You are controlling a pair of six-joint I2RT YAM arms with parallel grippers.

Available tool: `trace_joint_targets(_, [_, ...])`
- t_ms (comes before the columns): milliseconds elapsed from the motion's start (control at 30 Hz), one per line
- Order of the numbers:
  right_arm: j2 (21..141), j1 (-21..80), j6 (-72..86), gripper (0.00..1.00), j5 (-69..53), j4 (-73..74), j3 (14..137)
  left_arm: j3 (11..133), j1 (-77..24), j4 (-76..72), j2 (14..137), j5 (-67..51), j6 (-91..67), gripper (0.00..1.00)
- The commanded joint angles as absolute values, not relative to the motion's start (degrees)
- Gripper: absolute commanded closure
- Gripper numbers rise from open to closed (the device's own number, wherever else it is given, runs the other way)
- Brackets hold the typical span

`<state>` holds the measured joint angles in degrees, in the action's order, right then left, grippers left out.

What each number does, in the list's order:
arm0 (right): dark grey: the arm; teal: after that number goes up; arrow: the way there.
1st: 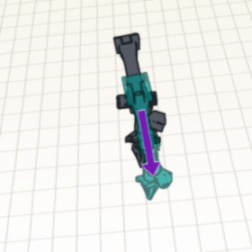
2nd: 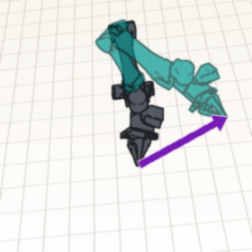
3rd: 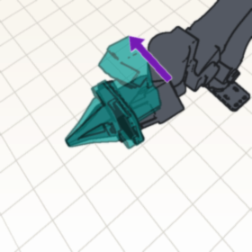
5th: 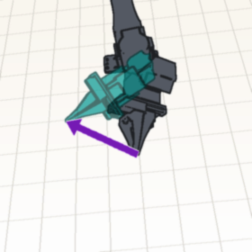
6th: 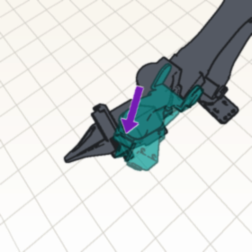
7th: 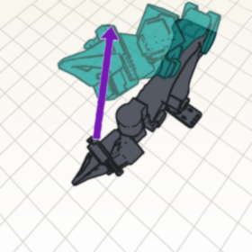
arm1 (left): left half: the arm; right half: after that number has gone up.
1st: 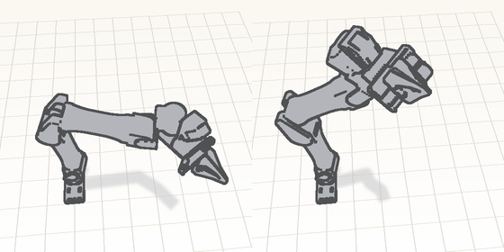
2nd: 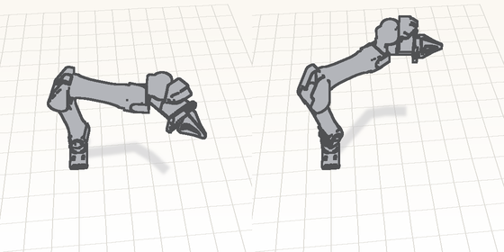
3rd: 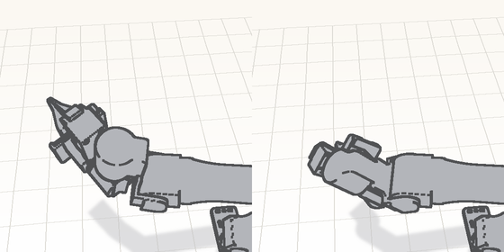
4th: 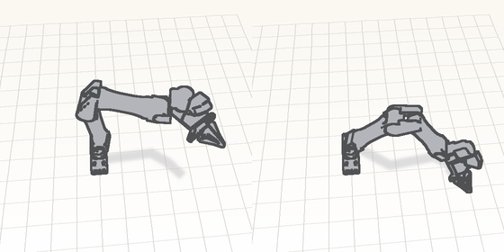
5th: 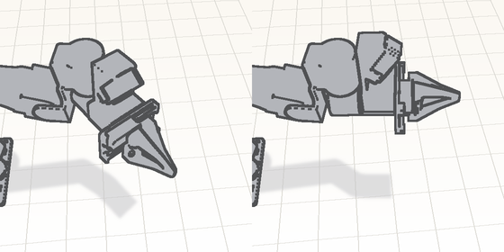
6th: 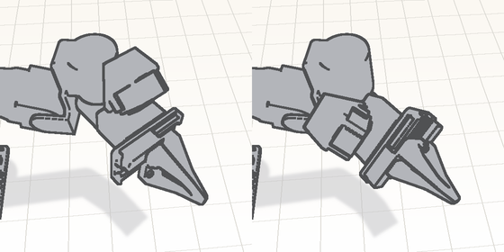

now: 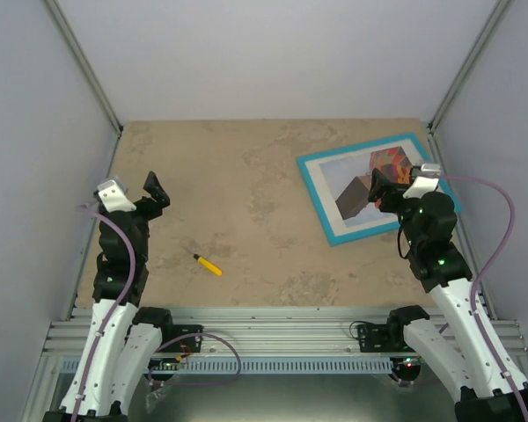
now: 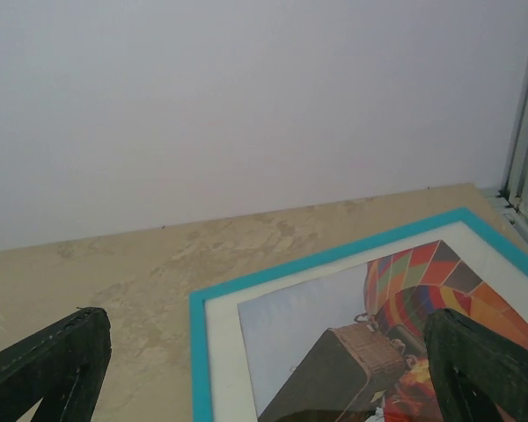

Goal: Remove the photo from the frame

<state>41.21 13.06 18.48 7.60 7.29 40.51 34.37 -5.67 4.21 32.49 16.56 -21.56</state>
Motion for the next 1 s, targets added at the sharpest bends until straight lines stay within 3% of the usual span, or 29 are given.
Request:
trace_joint_targets(0, [40.96, 13.36, 18.6, 0.02, 10.5, 6.06, 40.41, 35.54, -5.27, 2.39, 31.85, 16.02, -20.38, 0.0])
trace_joint_targets(300, [48.18, 13.04, 20.64, 0.02, 15.33, 13.57, 45.37, 37.78, -5.35, 4.63, 29.86, 19.25, -15.67, 0.0])
trace_joint_targets(500, [53.33, 9.64, 22.6, 0.02, 10.07, 17.38, 46.53, 36.9, -5.32, 3.48, 29.84, 19.22, -15.35, 0.0])
trace_joint_targets(733, [63.11, 4.43, 33.08, 0.02, 17.78, 27.74, 47.44, 36.5, -5.43, 2.79, 30.07, 15.86, -15.58, 0.0])
trace_joint_targets(967, [70.9, 0.67, 36.49, 0.05, 14.85, 23.33, 43.16, 36.1, -7.03, 2.21, 30.0, 16.25, -16.7, 0.0])
